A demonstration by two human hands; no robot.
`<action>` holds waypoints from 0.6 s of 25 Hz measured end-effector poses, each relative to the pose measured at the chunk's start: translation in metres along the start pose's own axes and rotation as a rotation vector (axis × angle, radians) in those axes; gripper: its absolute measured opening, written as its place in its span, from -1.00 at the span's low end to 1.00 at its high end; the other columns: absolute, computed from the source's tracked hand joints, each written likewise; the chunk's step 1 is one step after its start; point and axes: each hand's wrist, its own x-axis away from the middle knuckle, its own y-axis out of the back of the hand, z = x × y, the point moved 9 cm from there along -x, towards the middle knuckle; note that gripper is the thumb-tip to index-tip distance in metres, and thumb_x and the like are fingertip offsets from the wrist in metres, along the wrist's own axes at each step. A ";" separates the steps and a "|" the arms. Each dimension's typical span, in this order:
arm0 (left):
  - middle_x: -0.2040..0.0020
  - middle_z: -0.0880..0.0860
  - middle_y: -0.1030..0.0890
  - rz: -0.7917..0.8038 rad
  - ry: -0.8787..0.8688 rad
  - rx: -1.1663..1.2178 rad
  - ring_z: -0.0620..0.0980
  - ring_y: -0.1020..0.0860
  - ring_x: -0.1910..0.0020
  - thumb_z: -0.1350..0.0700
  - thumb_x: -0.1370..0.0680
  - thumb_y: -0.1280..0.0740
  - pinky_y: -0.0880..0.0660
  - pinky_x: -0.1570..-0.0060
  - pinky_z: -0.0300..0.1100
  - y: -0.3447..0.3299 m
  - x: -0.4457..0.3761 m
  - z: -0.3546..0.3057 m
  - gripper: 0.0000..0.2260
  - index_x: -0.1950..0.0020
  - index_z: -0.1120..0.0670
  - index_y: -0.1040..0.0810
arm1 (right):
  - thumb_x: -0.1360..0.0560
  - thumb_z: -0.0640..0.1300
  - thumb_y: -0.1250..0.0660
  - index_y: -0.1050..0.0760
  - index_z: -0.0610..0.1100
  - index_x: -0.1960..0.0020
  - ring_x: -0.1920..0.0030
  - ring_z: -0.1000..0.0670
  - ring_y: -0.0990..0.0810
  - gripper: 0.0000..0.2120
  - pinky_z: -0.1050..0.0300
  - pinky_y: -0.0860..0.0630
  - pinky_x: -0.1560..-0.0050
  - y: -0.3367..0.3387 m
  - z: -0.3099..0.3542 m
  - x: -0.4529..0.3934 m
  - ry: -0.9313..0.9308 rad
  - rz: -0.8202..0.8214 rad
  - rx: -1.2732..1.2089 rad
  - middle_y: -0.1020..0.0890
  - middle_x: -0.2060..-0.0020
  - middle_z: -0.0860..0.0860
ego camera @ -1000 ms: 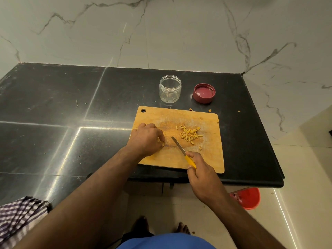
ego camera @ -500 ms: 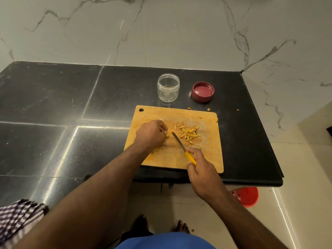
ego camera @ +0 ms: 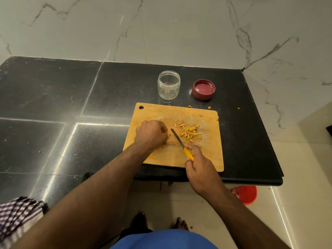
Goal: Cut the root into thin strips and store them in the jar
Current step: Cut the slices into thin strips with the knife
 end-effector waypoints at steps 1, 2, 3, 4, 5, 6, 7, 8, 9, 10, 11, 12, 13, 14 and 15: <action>-0.02 -0.08 -0.66 0.000 -0.003 0.004 0.00 -0.50 -0.12 -0.01 -0.57 -0.40 -0.49 -0.13 0.05 0.000 0.001 -0.001 -0.85 -0.10 -0.05 -0.67 | -0.64 -0.15 -0.11 -0.23 0.09 -0.46 0.35 0.13 -0.44 -0.59 0.31 -0.23 0.44 0.000 0.001 0.000 0.002 0.003 0.005 -0.51 0.21 0.10; -0.01 -0.08 -0.66 -0.003 -0.004 0.006 -0.01 -0.50 -0.12 -0.01 -0.57 -0.40 -0.48 -0.13 0.04 -0.001 0.002 -0.002 -0.86 -0.10 -0.05 -0.67 | -0.64 -0.15 -0.11 -0.22 0.08 -0.47 0.32 0.14 -0.44 -0.58 0.33 -0.22 0.42 -0.001 0.002 -0.001 0.008 0.005 0.010 -0.52 0.16 0.09; -0.01 -0.08 -0.66 -0.010 -0.006 0.007 -0.01 -0.50 -0.12 0.00 -0.57 -0.39 -0.48 -0.13 0.04 0.000 0.002 -0.003 -0.85 -0.10 -0.05 -0.68 | -0.64 -0.15 -0.11 -0.22 0.07 -0.48 0.29 0.15 -0.44 -0.57 0.34 -0.22 0.39 -0.002 0.003 -0.001 0.018 0.006 0.017 -0.53 0.11 0.07; -0.01 -0.08 -0.66 -0.018 -0.006 0.008 -0.01 -0.50 -0.13 0.00 -0.57 -0.38 -0.48 -0.13 0.05 0.000 0.003 -0.003 -0.84 -0.11 -0.06 -0.68 | -0.64 -0.16 -0.11 -0.22 0.06 -0.49 0.27 0.15 -0.44 -0.57 0.34 -0.22 0.36 -0.003 0.004 -0.001 0.030 0.007 0.022 -0.53 0.06 0.05; -0.02 -0.09 -0.67 -0.020 -0.005 0.010 0.00 -0.50 -0.14 0.00 -0.57 -0.38 -0.48 -0.14 0.05 -0.001 0.004 -0.002 -0.83 -0.13 -0.06 -0.68 | -0.64 -0.16 -0.11 -0.22 0.05 -0.49 0.24 0.14 -0.44 -0.56 0.32 -0.25 0.33 -0.004 0.006 -0.001 0.038 0.006 0.028 -0.54 0.01 0.03; -0.03 -0.09 -0.67 -0.019 -0.004 0.013 0.00 -0.50 -0.14 -0.01 -0.57 -0.38 -0.48 -0.15 0.05 -0.002 0.004 -0.001 -0.82 -0.13 -0.07 -0.68 | -0.64 -0.16 -0.11 -0.21 0.05 -0.50 0.21 0.13 -0.46 -0.56 0.28 -0.27 0.29 -0.004 0.007 -0.001 0.046 0.004 0.035 -0.55 -0.03 0.02; -0.03 -0.10 -0.67 -0.019 0.000 0.016 -0.01 -0.50 -0.14 -0.03 -0.56 -0.38 -0.49 -0.15 0.06 -0.002 0.005 0.001 -0.82 -0.14 -0.08 -0.68 | -0.64 -0.15 -0.11 -0.21 0.04 -0.50 0.18 0.12 -0.48 -0.56 0.23 -0.30 0.25 -0.005 0.008 -0.002 0.052 0.003 0.045 -0.56 -0.06 0.01; -0.03 -0.10 -0.67 -0.021 0.005 0.018 -0.01 -0.50 -0.14 -0.04 -0.56 -0.39 -0.49 -0.15 0.08 -0.002 0.005 0.002 -0.82 -0.13 -0.08 -0.68 | -0.64 -0.15 -0.10 -0.21 0.04 -0.50 0.15 0.09 -0.49 -0.56 0.20 -0.31 0.20 -0.006 0.008 -0.002 0.055 0.003 0.054 -0.56 -0.08 -0.01; -0.02 -0.10 -0.67 -0.028 0.006 0.017 -0.01 -0.50 -0.13 -0.05 -0.55 -0.40 -0.49 -0.14 0.08 -0.002 0.005 0.003 -0.82 -0.12 -0.09 -0.68 | -0.64 -0.15 -0.10 -0.21 0.03 -0.51 0.13 0.08 -0.50 -0.56 0.19 -0.32 0.18 -0.007 0.008 -0.002 0.058 0.005 0.062 -0.56 -0.09 -0.01; -0.01 -0.10 -0.67 -0.037 0.004 0.014 -0.01 -0.51 -0.13 -0.05 -0.55 -0.40 -0.49 -0.14 0.08 -0.002 0.006 0.003 -0.83 -0.11 -0.09 -0.68 | -0.64 -0.15 -0.10 -0.20 0.02 -0.51 0.11 0.08 -0.50 -0.56 0.18 -0.32 0.16 -0.007 0.009 -0.002 0.061 0.008 0.070 -0.56 -0.10 -0.02; 0.00 -0.11 -0.67 -0.046 0.000 0.008 -0.01 -0.51 -0.13 -0.05 -0.55 -0.39 -0.49 -0.13 0.07 -0.002 0.006 0.002 -0.83 -0.10 -0.09 -0.69 | -0.64 -0.15 -0.10 -0.20 0.02 -0.52 0.09 0.07 -0.50 -0.55 0.18 -0.33 0.15 -0.008 0.010 -0.001 0.068 0.009 0.078 -0.55 -0.11 -0.02; 0.00 -0.11 -0.67 -0.052 -0.005 0.003 -0.01 -0.50 -0.12 -0.05 -0.56 -0.39 -0.48 -0.12 0.05 -0.002 0.006 0.001 -0.84 -0.09 -0.08 -0.69 | -0.64 -0.15 -0.10 -0.20 0.01 -0.52 0.07 0.07 -0.51 -0.55 0.17 -0.36 0.14 -0.009 0.011 -0.001 0.076 0.007 0.084 -0.55 -0.13 -0.01; 0.00 -0.11 -0.67 -0.056 -0.009 -0.002 -0.01 -0.50 -0.12 -0.04 -0.56 -0.38 -0.46 -0.10 0.03 -0.002 0.007 0.001 -0.84 -0.09 -0.08 -0.70 | -0.65 -0.16 -0.10 -0.20 0.00 -0.52 0.05 0.06 -0.52 -0.55 0.17 -0.39 0.12 -0.009 0.011 0.000 0.083 0.005 0.092 -0.55 -0.14 -0.01; 0.01 -0.11 -0.67 -0.062 -0.012 -0.005 -0.01 -0.50 -0.12 -0.04 -0.57 -0.37 -0.45 -0.09 0.03 -0.003 0.007 0.001 -0.84 -0.08 -0.07 -0.70 | -0.65 -0.16 -0.10 -0.20 -0.01 -0.52 0.04 0.06 -0.52 -0.55 0.17 -0.41 0.11 -0.010 0.011 0.000 0.089 0.004 0.100 -0.55 -0.14 -0.01; 0.01 -0.11 -0.67 -0.066 -0.016 -0.006 -0.01 -0.50 -0.11 -0.04 -0.57 -0.37 -0.44 -0.08 0.02 -0.003 0.008 0.000 -0.84 -0.07 -0.07 -0.71 | -0.64 -0.16 -0.10 -0.20 -0.01 -0.52 0.05 0.06 -0.52 -0.55 0.18 -0.41 0.11 -0.011 0.011 0.001 0.094 0.005 0.111 -0.55 -0.13 -0.01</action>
